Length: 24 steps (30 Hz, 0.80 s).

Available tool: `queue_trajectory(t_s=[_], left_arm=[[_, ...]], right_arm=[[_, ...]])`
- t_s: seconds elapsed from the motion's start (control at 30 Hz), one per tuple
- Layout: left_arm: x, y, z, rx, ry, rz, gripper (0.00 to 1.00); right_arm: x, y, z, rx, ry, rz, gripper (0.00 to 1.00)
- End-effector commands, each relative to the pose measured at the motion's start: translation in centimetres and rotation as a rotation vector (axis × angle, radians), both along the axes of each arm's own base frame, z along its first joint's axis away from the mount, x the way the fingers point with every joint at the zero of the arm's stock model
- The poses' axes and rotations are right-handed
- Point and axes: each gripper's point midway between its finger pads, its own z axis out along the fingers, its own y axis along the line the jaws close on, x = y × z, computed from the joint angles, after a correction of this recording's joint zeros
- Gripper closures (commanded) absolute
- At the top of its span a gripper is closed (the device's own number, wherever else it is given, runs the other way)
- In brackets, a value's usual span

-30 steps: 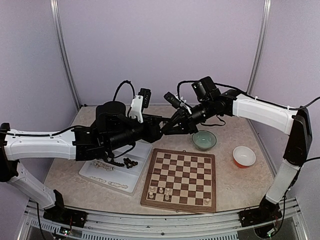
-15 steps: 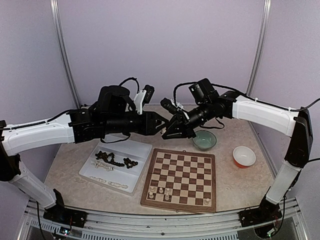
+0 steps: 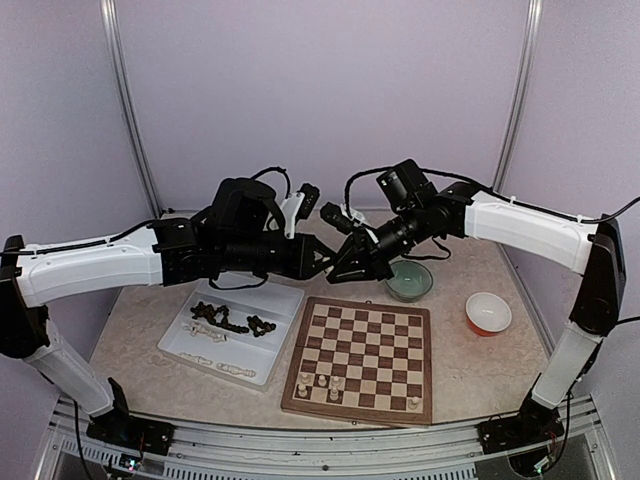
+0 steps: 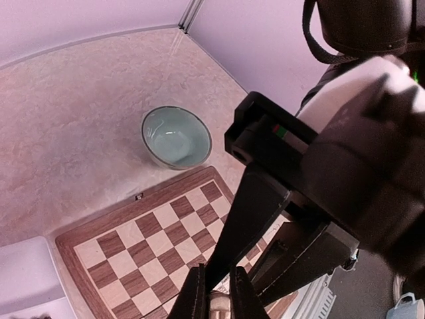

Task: Set up the chess pieces on the board
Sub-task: Pass from the right arm to the left, then place the knight at g1.

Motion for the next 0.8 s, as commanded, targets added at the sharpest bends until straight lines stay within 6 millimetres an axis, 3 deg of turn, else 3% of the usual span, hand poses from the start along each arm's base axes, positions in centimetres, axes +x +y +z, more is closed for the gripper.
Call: queue_trajectory(t_s=[0.0,0.1,0.2,0.37,0.53,0.63,0.77], left_arm=[[-0.4,0.6,-0.3,0.024,0.035,0.012,1.0],[-0.4,1.0,0.2,0.015,0.015,0.03,1.0],[-0.7,1.4,0.8,0.017,-0.016,0.045,1.0],[-2.1,0.9,1.3,0.042,-0.081,0.012,1.0],[-4.7,-1.9,0.4,0.094,-0.128,-0.113,1.0],[-5.9,-3.9,-1.7,0.158,-0.146,-0.193,1.0],[-7.5,-6.4,-5.0,0.259,-0.189,-0.297,1.0]], right_arm=[[-0.4,0.2,2.3,0.055,-0.06,0.021,0.91],[-0.4,-0.6,2.2,0.038,-0.078,0.022,0.69],[-0.9,-3.2,2.7,0.069,-0.065,0.065,0.59],[1.5,-8.7,1.7,0.068,-0.055,-0.04,0.55],[5.1,-14.5,-0.2,0.091,-0.03,-0.24,0.54],[6.4,-17.0,-1.6,0.098,-0.016,-0.335,0.54],[7.7,-18.3,-2.8,0.041,-0.097,-0.415,0.54]])
